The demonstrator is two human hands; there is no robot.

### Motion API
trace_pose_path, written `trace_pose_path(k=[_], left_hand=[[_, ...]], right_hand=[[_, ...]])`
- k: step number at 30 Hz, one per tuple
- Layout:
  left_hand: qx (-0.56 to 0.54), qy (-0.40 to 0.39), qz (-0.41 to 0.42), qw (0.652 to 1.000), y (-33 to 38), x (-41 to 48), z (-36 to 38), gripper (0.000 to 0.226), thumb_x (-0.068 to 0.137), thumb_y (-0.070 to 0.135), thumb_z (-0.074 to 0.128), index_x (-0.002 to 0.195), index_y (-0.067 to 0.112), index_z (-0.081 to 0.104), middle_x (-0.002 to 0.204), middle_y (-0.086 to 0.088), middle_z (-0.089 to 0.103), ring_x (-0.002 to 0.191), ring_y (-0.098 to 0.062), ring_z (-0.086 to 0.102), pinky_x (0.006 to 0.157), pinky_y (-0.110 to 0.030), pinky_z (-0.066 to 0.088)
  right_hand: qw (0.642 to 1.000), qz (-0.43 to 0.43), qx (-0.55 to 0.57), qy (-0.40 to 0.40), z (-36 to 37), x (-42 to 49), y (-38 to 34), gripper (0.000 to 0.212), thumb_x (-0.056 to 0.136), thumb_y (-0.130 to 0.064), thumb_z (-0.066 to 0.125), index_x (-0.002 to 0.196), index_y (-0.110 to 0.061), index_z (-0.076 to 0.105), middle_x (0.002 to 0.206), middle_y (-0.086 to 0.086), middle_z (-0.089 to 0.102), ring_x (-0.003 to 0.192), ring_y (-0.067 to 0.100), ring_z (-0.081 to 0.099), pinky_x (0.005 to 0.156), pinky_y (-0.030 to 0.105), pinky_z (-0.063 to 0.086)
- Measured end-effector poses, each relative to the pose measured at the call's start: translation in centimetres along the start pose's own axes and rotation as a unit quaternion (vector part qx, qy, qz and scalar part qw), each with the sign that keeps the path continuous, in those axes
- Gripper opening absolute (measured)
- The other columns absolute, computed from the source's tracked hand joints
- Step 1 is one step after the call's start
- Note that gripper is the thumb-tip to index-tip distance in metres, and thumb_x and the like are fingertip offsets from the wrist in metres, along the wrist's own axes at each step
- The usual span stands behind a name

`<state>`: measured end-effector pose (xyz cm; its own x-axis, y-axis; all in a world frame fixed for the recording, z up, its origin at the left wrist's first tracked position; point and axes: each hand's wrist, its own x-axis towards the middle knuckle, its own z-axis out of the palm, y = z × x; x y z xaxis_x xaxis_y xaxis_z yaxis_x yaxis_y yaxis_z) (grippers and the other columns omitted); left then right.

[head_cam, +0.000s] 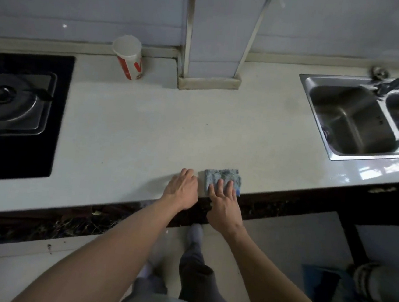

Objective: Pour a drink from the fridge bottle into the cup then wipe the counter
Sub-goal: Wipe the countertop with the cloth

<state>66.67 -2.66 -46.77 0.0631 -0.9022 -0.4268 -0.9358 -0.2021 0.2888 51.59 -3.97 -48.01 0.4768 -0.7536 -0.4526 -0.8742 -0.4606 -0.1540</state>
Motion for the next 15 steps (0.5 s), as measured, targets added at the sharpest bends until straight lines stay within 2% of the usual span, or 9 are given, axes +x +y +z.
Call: trace_pose_path(k=[4, 6, 12, 15], left_hand=[[-0.005, -0.006, 0.006, 1.0, 0.7, 0.7, 0.6, 0.045, 0.089, 0.008, 0.044, 0.133, 0.005, 0.053, 0.143, -0.007, 0.043, 0.134, -0.025, 0.038, 0.11, -0.041, 0.038], [-0.009, -0.01, 0.017, 1.0, 1.5, 1.4, 0.8, 0.046, 0.089, 0.009, 0.045, 0.133, 0.007, 0.053, 0.144, -0.006, 0.043, 0.133, -0.024, 0.038, 0.11, -0.041, 0.038], [0.01, -0.014, 0.044, 0.999, 4.5, 4.3, -0.1, 0.052, 0.091, 0.011, 0.048, 0.142, 0.007, 0.043, 0.157, -0.009, 0.027, 0.141, -0.027, 0.028, 0.114, -0.045, 0.031], [0.03, -0.014, 0.045, 0.998, 5.9, 6.1, -0.6, 0.051, 0.09, 0.011, 0.048, 0.14, 0.009, 0.044, 0.155, -0.01, 0.029, 0.14, -0.028, 0.03, 0.112, -0.046, 0.033]], right_hand=[[0.998, -0.051, 0.0, 0.034, 0.3, -0.2, 1.9, 0.079, 0.083, -0.002, 0.045, 0.156, -0.017, 0.018, 0.164, 0.01, 0.006, 0.149, 0.037, -0.008, 0.123, 0.04, -0.001], [0.998, -0.046, 0.0, 0.04, 0.0, -0.1, 3.4, 0.075, 0.087, -0.001, 0.042, 0.156, -0.02, 0.02, 0.164, 0.006, 0.007, 0.15, 0.033, -0.008, 0.123, 0.038, 0.0], [0.997, 0.065, 0.035, 0.014, -3.2, 2.0, 9.1, 0.077, 0.085, 0.003, 0.039, 0.156, -0.021, 0.02, 0.165, 0.007, 0.005, 0.15, 0.034, -0.005, 0.123, 0.039, 0.007], [0.994, 0.101, 0.046, 0.003, -4.3, 3.7, 11.6, 0.079, 0.085, 0.003, 0.038, 0.156, -0.022, 0.017, 0.165, 0.006, 0.001, 0.15, 0.034, -0.008, 0.123, 0.041, 0.008]])
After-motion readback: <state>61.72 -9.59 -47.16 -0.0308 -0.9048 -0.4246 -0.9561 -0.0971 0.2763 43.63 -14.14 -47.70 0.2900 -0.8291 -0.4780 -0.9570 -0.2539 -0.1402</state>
